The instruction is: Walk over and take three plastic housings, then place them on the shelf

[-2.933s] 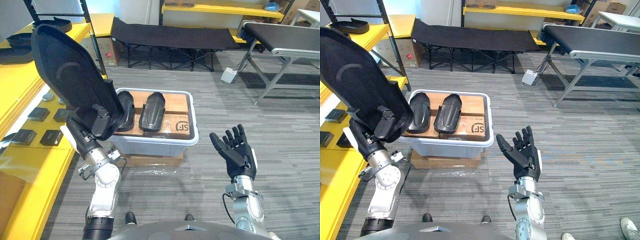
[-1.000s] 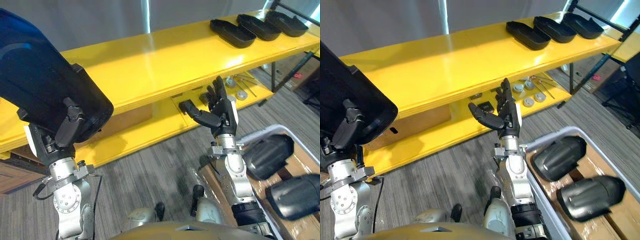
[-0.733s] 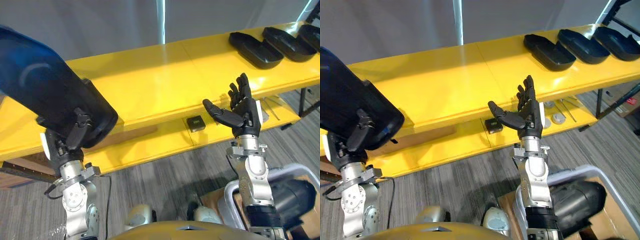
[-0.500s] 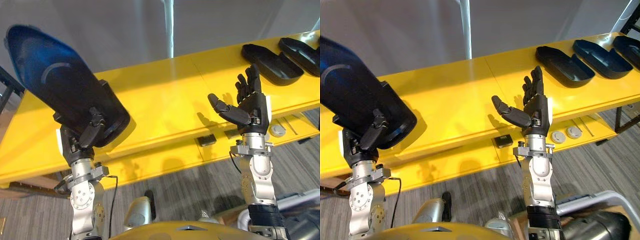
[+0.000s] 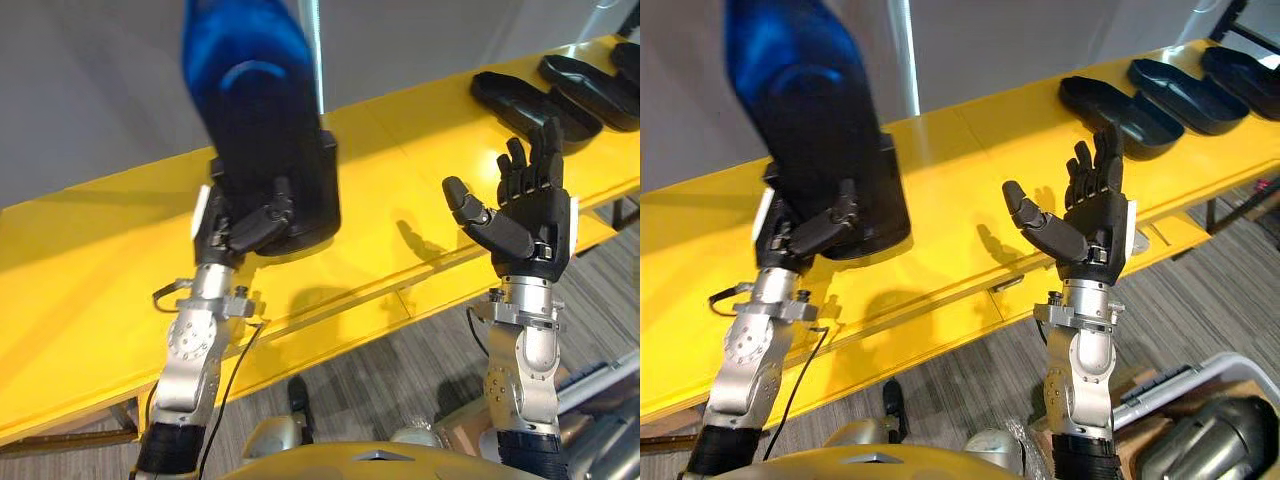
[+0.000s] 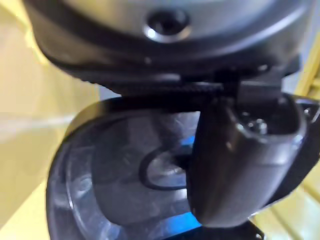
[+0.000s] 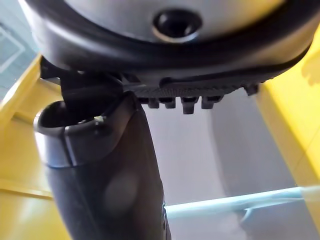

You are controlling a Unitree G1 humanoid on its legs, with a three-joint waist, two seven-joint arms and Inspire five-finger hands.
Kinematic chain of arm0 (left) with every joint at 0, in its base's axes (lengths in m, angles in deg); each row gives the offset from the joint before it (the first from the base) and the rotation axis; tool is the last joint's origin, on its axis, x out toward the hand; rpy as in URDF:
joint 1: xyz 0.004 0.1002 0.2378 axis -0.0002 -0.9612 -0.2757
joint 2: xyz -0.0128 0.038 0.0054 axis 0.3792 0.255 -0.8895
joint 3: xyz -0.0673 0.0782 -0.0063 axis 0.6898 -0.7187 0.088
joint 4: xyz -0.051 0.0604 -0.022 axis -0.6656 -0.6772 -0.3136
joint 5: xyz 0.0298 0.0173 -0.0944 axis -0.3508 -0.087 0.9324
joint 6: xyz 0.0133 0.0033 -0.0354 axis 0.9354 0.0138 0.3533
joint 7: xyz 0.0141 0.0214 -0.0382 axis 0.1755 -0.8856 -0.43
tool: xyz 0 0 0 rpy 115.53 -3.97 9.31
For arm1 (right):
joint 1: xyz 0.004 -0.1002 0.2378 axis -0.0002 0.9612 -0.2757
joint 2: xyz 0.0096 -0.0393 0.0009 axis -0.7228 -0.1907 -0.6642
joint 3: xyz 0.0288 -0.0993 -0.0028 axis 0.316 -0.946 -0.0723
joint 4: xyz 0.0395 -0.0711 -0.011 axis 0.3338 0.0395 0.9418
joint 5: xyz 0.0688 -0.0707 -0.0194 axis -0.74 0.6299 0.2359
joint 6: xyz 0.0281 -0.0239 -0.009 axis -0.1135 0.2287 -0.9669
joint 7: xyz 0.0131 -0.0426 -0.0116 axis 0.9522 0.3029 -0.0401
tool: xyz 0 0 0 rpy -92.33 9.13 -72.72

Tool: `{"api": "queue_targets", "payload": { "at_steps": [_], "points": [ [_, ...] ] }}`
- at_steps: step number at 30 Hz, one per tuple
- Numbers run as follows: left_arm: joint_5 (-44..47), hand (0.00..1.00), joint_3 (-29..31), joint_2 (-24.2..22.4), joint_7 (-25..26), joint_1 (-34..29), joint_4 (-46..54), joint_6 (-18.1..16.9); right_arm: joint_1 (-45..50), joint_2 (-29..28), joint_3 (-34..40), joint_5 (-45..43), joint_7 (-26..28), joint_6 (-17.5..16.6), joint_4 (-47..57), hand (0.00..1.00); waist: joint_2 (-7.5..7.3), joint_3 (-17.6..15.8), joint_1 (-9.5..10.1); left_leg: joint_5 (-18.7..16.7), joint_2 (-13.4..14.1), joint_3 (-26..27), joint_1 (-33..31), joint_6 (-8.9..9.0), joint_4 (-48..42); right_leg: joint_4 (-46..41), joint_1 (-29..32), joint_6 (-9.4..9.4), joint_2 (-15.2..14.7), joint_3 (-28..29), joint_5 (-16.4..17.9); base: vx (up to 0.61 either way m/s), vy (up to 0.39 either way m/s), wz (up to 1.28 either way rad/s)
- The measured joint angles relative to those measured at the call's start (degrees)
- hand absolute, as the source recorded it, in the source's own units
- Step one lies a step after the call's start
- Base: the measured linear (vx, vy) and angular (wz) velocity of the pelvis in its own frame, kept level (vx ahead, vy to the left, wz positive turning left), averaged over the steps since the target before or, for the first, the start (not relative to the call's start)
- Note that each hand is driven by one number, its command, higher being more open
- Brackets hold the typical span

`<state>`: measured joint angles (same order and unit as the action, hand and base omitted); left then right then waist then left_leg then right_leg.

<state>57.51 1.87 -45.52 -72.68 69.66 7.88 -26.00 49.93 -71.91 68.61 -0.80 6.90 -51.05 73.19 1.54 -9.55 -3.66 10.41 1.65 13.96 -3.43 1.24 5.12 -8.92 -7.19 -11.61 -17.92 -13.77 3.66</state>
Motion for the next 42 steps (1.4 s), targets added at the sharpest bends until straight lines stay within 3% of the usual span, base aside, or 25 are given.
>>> {"api": "queue_targets", "payload": {
  "at_steps": [3, 5, 11, 19, 26, 27, 36, 42],
  "points": [
    [0.90, 0.00, -4.01, -0.02, 1.17, 5.88, -7.35, 7.33, 1.93, 0.23, -0.09, -0.01, 1.14, 2.61, 0.42, 1.00, 0.01, -0.01, -1.67, 0.34, 1.33, 1.88, -0.01, 0.48, 0.03, 2.28, 0.22, 0.03, 1.33, 0.16, 0.02, -0.08, -0.066, -0.35],
    [1.95, 0.00, -5.05, -0.11, 2.89, 8.46, -13.26, 9.88, 2.52, 0.28, -0.11, -0.03, 1.86, 3.59, 0.42, 1.00, 0.04, -0.03, -2.65, 0.70, 2.38, 2.95, -0.26, 1.02, 0.06, 3.94, 0.51, 0.59, 2.31, 0.14, 0.51, -0.13, -0.128, -0.43],
    [7.16, 0.00, -3.65, -0.38, 10.29, 15.92, -22.63, 10.57, 4.21, 2.80, 0.79, -0.42, 2.13, 4.01, 0.41, 1.00, 1.63, 0.34, -4.39, 2.57, 6.90, 3.90, -1.28, 3.25, 0.06, 3.89, 2.94, 2.12, 6.34, 0.64, 0.99, -0.09, -0.092, -0.14],
    [11.10, 0.00, -3.65, -0.55, 16.76, 22.94, -27.93, 12.82, 4.18, 2.78, -4.61, -0.10, 4.57, 5.60, 0.39, 1.00, 1.25, 0.20, -4.54, 3.91, 6.95, 4.15, -2.11, 2.31, 0.05, 1.94, 4.42, 2.09, 6.36, 1.65, 0.76, -0.01, -0.006, -0.01],
    [12.02, 0.00, -3.02, -1.18, 20.94, 27.64, -32.57, 15.98, 4.21, 2.73, -7.06, -0.10, 5.44, 6.81, 0.28, 1.00, 1.24, 0.19, -5.08, 3.26, 7.17, 4.20, -2.03, 2.55, 0.07, 1.93, 4.48, 2.29, 6.56, 1.90, 0.87, -0.06, 0.002, -0.02],
    [11.85, 1.00, -2.25, -1.22, 22.34, 28.20, -33.89, 16.41, 4.21, 2.61, -7.16, -0.10, 5.44, 6.82, 0.28, 1.00, 1.25, 0.20, -5.31, 3.29, 7.24, 4.44, -1.94, 2.58, 0.07, 1.97, 4.65, 2.29, 6.57, 2.17, 0.86, -0.05, 0.004, -0.07],
    [11.12, 1.00, -1.00, -1.53, 23.75, 29.80, -36.78, 16.90, 4.28, 2.20, -8.49, -0.10, 5.40, 8.77, 0.28, 1.00, 1.22, 0.18, -5.56, 3.52, 7.73, 4.93, -1.92, 2.54, 0.07, 1.94, 5.05, 1.99, 6.98, 2.90, 0.54, -0.02, -0.002, -0.04],
    [10.14, 1.00, -1.56, -3.44, 31.01, 32.57, -38.95, 17.90, 4.06, 2.10, -10.03, -0.13, 4.21, 9.13, 0.28, 1.00, 0.88, -0.03, -5.50, 3.63, 7.85, 4.93, -1.77, 2.47, 0.07, 1.74, 5.02, 1.75, 7.09, 3.03, 0.41, -0.01, -0.001, 0.00]
  ]
}}
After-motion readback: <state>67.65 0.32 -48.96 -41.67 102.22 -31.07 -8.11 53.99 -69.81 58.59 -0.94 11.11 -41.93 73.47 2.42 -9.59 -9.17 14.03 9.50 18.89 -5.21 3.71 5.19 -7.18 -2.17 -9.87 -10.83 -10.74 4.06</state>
